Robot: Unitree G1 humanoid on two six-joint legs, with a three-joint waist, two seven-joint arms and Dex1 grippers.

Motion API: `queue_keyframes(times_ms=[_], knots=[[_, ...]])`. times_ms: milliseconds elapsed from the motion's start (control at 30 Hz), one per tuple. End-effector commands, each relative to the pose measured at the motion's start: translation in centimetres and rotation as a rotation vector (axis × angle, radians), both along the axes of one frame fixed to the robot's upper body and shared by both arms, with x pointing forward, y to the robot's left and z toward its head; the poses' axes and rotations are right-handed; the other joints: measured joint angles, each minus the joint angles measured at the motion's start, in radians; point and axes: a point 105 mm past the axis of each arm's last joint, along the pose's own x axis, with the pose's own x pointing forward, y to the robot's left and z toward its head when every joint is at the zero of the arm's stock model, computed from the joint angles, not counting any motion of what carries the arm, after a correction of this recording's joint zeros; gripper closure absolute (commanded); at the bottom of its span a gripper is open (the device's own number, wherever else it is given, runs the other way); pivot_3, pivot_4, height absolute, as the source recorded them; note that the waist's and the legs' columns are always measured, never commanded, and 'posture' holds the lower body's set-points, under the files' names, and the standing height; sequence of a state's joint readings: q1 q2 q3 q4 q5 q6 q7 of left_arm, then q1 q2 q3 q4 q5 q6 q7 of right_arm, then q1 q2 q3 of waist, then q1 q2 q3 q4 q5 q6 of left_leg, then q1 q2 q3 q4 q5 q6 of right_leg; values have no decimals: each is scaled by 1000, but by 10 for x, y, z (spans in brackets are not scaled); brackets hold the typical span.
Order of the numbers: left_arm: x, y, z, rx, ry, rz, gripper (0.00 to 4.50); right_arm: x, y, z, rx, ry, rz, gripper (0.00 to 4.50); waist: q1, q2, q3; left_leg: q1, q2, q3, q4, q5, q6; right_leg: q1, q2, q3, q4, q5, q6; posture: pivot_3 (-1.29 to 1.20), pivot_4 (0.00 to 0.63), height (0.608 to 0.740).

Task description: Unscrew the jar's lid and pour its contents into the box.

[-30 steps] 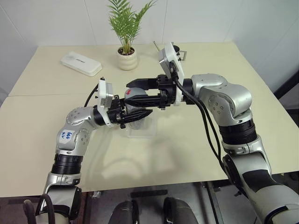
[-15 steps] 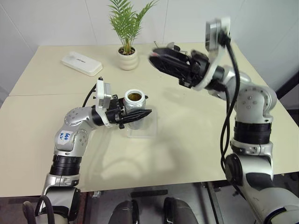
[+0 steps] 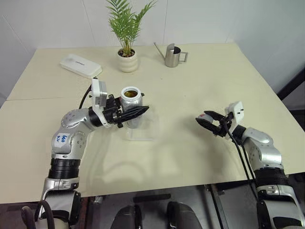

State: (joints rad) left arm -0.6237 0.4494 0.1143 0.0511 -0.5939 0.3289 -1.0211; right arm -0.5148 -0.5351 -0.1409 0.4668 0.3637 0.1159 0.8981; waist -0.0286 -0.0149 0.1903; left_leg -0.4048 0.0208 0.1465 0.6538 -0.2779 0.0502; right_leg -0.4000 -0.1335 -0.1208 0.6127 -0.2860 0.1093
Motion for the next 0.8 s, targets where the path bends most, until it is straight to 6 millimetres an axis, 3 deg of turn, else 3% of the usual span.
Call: queue_keyframes(times_ms=[33,133,267,400,500,633,800], knots=[[-1,1,14,-23,-44,-6,2263,-1,-13,3,42,-17,-49,966,1,0,0,0,0,0,0,0,0,0,0,0,0,0,0,0,150,740],[0,0,14,-15,-42,-6,2263,-8,-11,11,51,-9,3,23,1,0,0,0,0,0,0,0,0,0,0,2,0,0,0,0,150,740],[6,3,14,0,-49,36,2263,-22,2,33,5,-29,127,23,3,0,0,0,0,-1,-1,0,0,0,0,4,-1,0,0,0,150,740],[10,13,16,55,-81,73,2263,-41,26,72,-25,-56,278,23,2,0,0,0,0,-1,-1,0,0,0,-1,5,-1,0,0,0,150,740],[23,26,20,109,-101,164,2263,-59,58,92,-82,-66,438,23,1,0,0,0,2,-1,-1,-1,-1,0,-2,5,-2,1,-1,0,150,740],[39,45,13,300,-138,303,2263,-79,94,99,-148,-87,586,23,4,0,0,0,5,-1,0,-1,-3,0,-1,4,-3,2,-3,0,150,740],[40,48,10,413,-211,360,2263,-79,97,91,-172,-94,574,23,16,0,0,-3,4,1,-1,-2,-2,-4,0,0,-3,2,-3,0,150,740]])
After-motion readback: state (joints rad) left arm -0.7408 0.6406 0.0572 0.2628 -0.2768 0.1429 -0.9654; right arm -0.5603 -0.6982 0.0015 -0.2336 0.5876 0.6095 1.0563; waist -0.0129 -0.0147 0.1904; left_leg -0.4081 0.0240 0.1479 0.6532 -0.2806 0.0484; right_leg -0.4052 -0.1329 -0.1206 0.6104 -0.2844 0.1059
